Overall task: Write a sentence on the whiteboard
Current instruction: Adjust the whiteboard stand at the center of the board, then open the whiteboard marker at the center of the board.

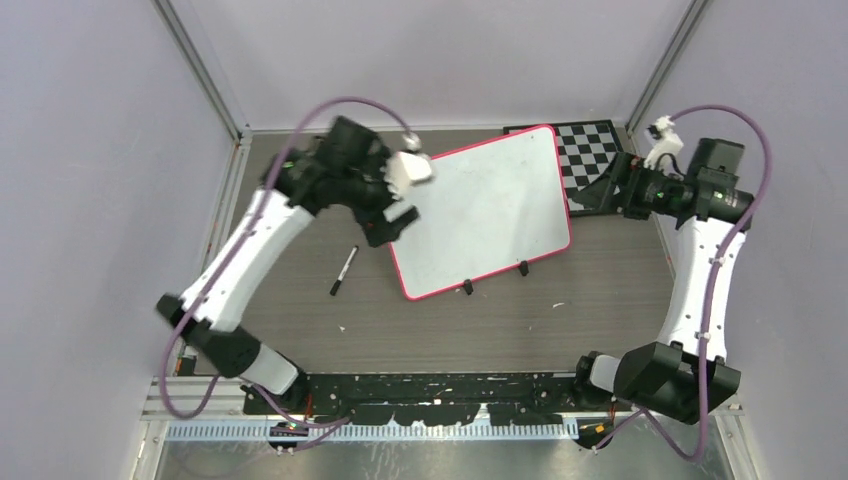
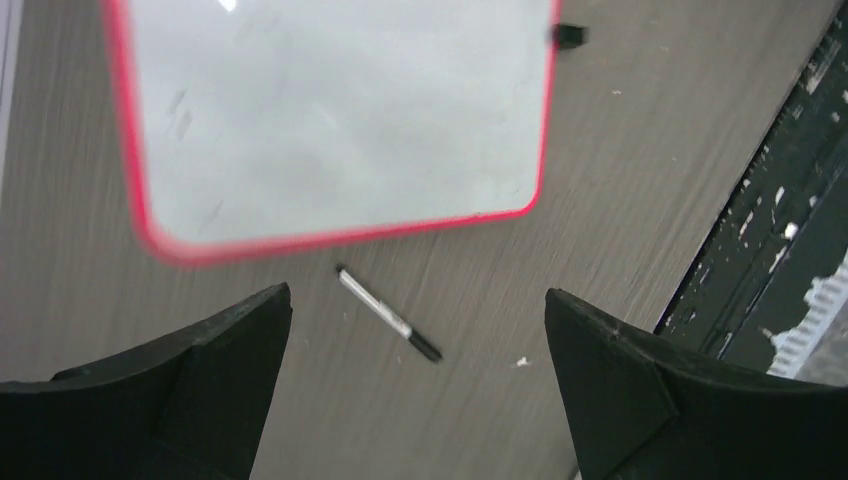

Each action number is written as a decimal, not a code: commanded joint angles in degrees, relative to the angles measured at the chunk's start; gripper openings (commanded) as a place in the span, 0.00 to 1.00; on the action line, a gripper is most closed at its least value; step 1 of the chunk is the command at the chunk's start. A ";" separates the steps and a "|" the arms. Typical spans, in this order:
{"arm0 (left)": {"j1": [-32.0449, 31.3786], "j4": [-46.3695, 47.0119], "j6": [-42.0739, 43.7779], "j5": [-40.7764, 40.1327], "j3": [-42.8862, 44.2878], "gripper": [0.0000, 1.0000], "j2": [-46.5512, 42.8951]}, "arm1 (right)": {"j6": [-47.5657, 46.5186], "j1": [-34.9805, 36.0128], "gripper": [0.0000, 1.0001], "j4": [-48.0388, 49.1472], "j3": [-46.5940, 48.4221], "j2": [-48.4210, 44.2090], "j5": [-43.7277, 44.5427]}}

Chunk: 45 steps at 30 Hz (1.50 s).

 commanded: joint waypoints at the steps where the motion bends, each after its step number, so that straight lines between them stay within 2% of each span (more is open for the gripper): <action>1: 14.55 6.47 -13.88 6.83 -9.11 1.00 -12.44 | -4.89 8.93 0.91 -3.29 3.19 0.77 11.34; 3: 23.60 8.63 -16.52 7.65 -15.30 1.00 -17.71 | -5.90 13.27 0.91 -4.32 3.51 1.09 14.43; 6: 34.85 8.48 -14.54 7.47 -21.76 1.00 -19.82 | -6.85 19.57 0.91 -4.31 2.06 1.23 18.93; 8: 40.12 10.00 -14.17 7.05 -26.68 0.99 -19.67 | -6.84 22.53 0.91 -3.28 0.15 1.14 21.04; 10: 42.63 13.29 -15.48 4.97 -31.46 0.95 -18.85 | -6.53 24.32 0.91 -2.08 -1.46 1.27 21.96; 15: 43.05 22.57 -22.84 5.81 -41.39 0.78 -16.34 | -6.23 25.60 0.91 -1.14 -1.88 1.74 22.24; 19: 40.63 29.07 -25.95 2.80 -46.09 0.75 -13.75 | -7.10 25.58 0.91 -1.13 -1.94 1.57 22.62; 22: 36.71 34.55 -29.49 -5.55 -49.54 0.71 -11.87 | -7.43 25.58 0.91 -0.76 -2.52 1.50 23.12; 28: 33.75 44.70 -33.92 -8.81 -57.20 0.64 -11.28 | -7.85 25.58 0.91 -0.13 -3.76 1.77 22.92; 32: 32.75 46.16 -35.35 -9.03 -58.75 0.48 -8.43 | -8.31 25.59 0.91 -0.08 -3.64 1.95 23.07; 35: 32.26 46.77 -35.51 -8.73 -58.48 0.45 -5.03 | -8.17 25.57 0.90 0.01 -3.23 2.47 22.61; 40: 31.76 46.10 -35.88 -8.40 -56.09 0.43 0.88 | -8.12 25.52 0.91 0.10 -2.64 3.06 22.42; 43: 31.71 47.05 -35.82 -8.99 -56.14 0.38 2.84 | -8.71 25.53 0.91 0.03 -2.64 2.98 23.18; 45: 31.77 46.54 -35.67 -10.19 -55.38 0.31 4.76 | -8.81 25.57 0.91 0.01 -2.53 2.89 23.50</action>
